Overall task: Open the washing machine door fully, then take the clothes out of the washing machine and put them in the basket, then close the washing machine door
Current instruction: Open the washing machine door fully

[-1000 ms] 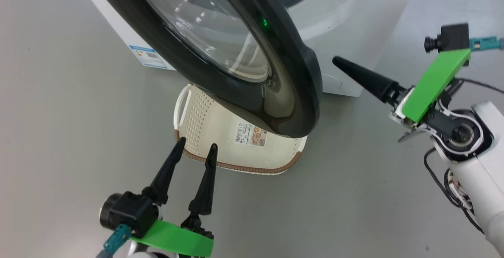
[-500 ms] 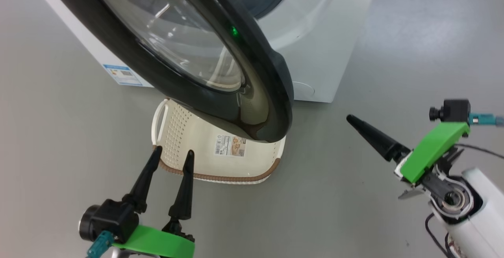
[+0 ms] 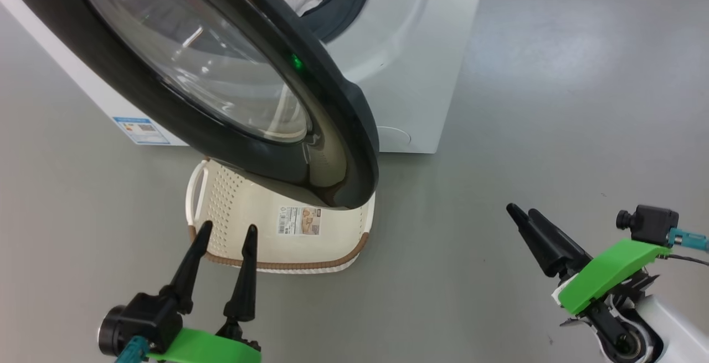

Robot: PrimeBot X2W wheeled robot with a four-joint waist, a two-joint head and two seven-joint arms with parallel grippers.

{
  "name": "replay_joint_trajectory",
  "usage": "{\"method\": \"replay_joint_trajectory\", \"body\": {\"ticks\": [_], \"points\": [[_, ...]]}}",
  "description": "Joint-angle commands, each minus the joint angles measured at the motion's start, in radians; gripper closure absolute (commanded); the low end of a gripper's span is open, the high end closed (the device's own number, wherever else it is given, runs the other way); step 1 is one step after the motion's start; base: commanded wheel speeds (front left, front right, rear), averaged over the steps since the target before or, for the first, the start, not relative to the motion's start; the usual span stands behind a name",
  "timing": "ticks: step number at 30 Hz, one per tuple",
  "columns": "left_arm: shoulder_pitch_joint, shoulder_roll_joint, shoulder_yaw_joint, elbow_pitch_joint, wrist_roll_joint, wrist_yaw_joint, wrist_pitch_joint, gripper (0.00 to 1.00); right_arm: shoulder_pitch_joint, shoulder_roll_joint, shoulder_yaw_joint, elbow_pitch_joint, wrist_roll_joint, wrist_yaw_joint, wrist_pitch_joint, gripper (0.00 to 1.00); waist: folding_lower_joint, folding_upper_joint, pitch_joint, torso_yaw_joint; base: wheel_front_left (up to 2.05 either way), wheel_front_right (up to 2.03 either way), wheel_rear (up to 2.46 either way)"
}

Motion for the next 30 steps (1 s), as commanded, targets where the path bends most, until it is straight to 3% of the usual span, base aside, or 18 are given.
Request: {"method": "replay_joint_trajectory", "body": {"ticks": [1, 8, 11, 20, 25, 30], "points": [[0.001, 0.01, 0.04, -0.017, 0.014, -0.01, -0.012, 0.0, 0.018, -0.018, 0.022, -0.015, -0.024, 0.008, -0.033, 0.0, 0.0, 0.0, -0.005, -0.011, 0.0, 0.0, 0.0], [0.001, 0.01, 0.049, -0.013, 0.019, -0.014, -0.012, 0.0, 0.013, -0.042, 0.092, 0.054, -0.162, 0.008, -0.195, 0.0, 0.0, 0.0, -0.007, -0.025, 0.0, 0.0, 0.0], [0.0, 0.01, 0.053, -0.011, 0.021, -0.014, -0.012, 0.0, 0.013, -0.031, 0.071, 0.08, -0.219, 0.008, -0.221, 0.0, 0.0, 0.0, -0.008, -0.028, 0.0, 0.0, 0.0], [-0.002, 0.01, 0.068, -0.008, 0.022, -0.011, -0.012, 0.0, 0.122, 0.106, -0.254, -0.009, -0.582, 0.008, -0.225, 0.0, 0.0, 0.0, -0.01, -0.026, 0.0, 0.0, 0.0], [-0.003, 0.01, 0.076, -0.009, 0.023, -0.011, -0.012, 0.0, 0.191, 0.2, -0.382, -0.096, -0.779, 0.008, -0.225, 0.0, 0.0, 0.0, -0.01, -0.022, 0.0, 0.0, 0.0], [-0.005, 0.01, 0.077, -0.013, 0.029, -0.01, -0.012, 0.0, 0.236, 0.274, -0.483, -0.2, -0.898, 0.008, -0.225, 0.0, 0.0, 0.0, -0.007, -0.02, 0.0, 0.0, 0.0]]}}
